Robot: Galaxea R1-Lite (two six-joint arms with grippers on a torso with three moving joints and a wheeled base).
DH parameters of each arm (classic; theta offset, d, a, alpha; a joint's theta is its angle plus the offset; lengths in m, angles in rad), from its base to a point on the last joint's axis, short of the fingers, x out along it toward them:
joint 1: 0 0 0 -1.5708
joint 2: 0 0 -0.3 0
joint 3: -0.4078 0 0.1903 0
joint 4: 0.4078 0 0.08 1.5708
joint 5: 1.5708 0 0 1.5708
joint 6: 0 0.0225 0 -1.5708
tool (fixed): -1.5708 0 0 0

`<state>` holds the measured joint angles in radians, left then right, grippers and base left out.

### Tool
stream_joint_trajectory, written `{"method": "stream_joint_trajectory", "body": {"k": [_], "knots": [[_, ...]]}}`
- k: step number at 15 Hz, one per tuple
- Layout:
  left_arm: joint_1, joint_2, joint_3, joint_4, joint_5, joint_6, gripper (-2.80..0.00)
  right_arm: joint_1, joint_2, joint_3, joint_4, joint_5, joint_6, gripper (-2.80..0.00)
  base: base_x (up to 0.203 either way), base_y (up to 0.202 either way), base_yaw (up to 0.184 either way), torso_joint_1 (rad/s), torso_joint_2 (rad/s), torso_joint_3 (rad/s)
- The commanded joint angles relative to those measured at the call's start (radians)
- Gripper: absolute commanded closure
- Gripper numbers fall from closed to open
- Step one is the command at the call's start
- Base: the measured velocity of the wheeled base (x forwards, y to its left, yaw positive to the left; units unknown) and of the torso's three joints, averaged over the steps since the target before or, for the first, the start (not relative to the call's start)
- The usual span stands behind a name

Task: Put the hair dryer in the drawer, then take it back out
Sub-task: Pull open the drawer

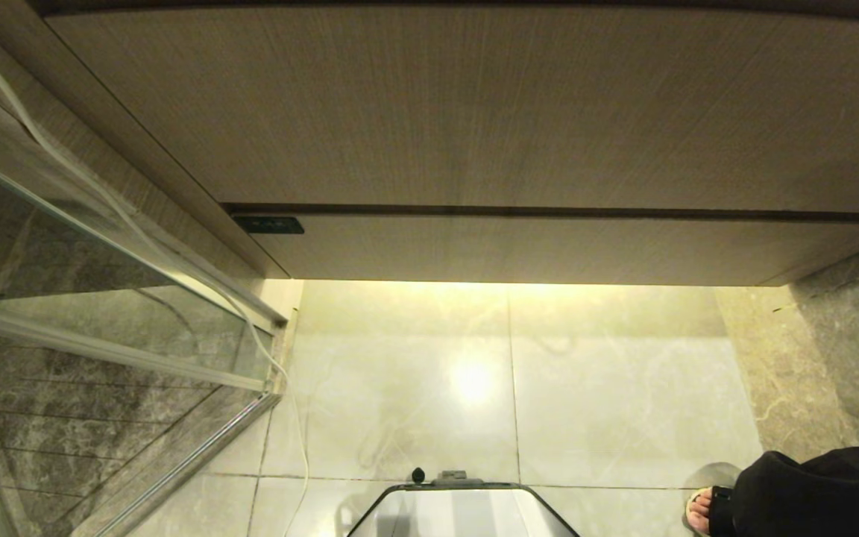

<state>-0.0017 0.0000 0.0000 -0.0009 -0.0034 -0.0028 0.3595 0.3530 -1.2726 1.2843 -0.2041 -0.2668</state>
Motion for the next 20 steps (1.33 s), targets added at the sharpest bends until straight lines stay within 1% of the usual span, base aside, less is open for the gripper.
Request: {"method": "stream_joint_trajectory", "body": {"k": [1,3,4,7,9,10,11,12,13,14,15,16,18,19,20], "knots": [[0.000,0.000,0.001,-0.001,0.000,-0.001,0.00,0.000,0.005,-0.005,0.036,0.014,0.003,0.00,0.000,0.000,0.000,0.000,0.00,0.000],[0.000,0.000,0.000,-0.001,0.000,-0.002,0.00,0.001,0.006,-0.017,0.046,0.028,0.000,0.00,0.000,0.000,0.000,0.000,0.00,0.000],[0.000,0.000,0.000,-0.001,0.000,-0.002,0.00,0.001,0.012,-0.016,0.041,0.061,0.006,0.00,0.000,0.000,0.000,0.000,0.00,0.000],[0.000,0.000,0.000,-0.001,0.000,0.000,0.00,0.002,0.043,-0.018,0.037,0.268,0.000,0.00,0.000,0.000,0.000,0.000,0.00,0.000],[0.000,0.000,0.000,-0.001,0.000,-0.001,0.00,0.008,0.091,-0.015,0.012,0.432,-0.026,0.00,0.000,0.000,0.000,0.000,0.00,0.000],[0.000,0.000,0.000,-0.001,0.000,0.000,0.00,0.010,0.121,-0.014,0.003,0.542,-0.080,0.00,0.000,0.000,0.000,0.000,0.00,0.000],[0.000,0.000,0.001,-0.001,0.000,-0.001,0.00,0.011,0.149,-0.008,0.002,0.650,-0.175,0.00,0.000,0.000,0.000,0.000,0.00,0.000],[0.000,0.000,0.001,-0.001,0.000,-0.002,0.00,0.010,0.180,0.000,0.005,0.734,-0.283,0.00,0.000,0.000,0.000,0.000,0.00,0.000],[0.000,0.000,0.000,-0.001,0.000,0.000,0.00,0.011,0.222,0.023,0.005,0.800,-0.383,0.00,0.000,0.000,0.000,0.000,0.00,0.000],[0.000,0.000,0.000,-0.001,0.000,0.000,0.00,0.013,0.259,0.055,-0.002,0.836,-0.449,0.00,0.000,0.000,0.000,0.000,0.00,0.000],[-0.001,0.000,0.000,-0.001,0.000,-0.001,0.00,0.015,0.297,0.080,-0.017,0.849,-0.486,-2.80,0.000,0.000,0.000,0.000,0.00,0.000],[-0.001,0.000,0.000,-0.001,0.000,-0.002,0.00,0.016,0.341,0.099,-0.048,0.851,-0.504,-2.80,0.000,0.000,0.000,0.000,0.00,0.000],[0.000,0.000,0.000,-0.001,0.000,0.000,0.00,0.032,0.434,0.147,-0.166,0.840,-0.529,-2.80,0.000,0.000,0.000,0.000,0.00,0.000],[0.000,0.000,0.002,-0.001,0.000,-0.002,0.00,0.045,0.477,0.167,-0.227,0.796,-0.545,-2.80,0.000,0.000,0.000,0.000,0.00,0.000],[0.000,0.000,0.000,-0.001,0.000,0.000,0.00,0.052,0.522,0.176,-0.277,0.708,-0.554,-2.80,0.000,0.000,0.000,0.000,0.00,0.000]]}}
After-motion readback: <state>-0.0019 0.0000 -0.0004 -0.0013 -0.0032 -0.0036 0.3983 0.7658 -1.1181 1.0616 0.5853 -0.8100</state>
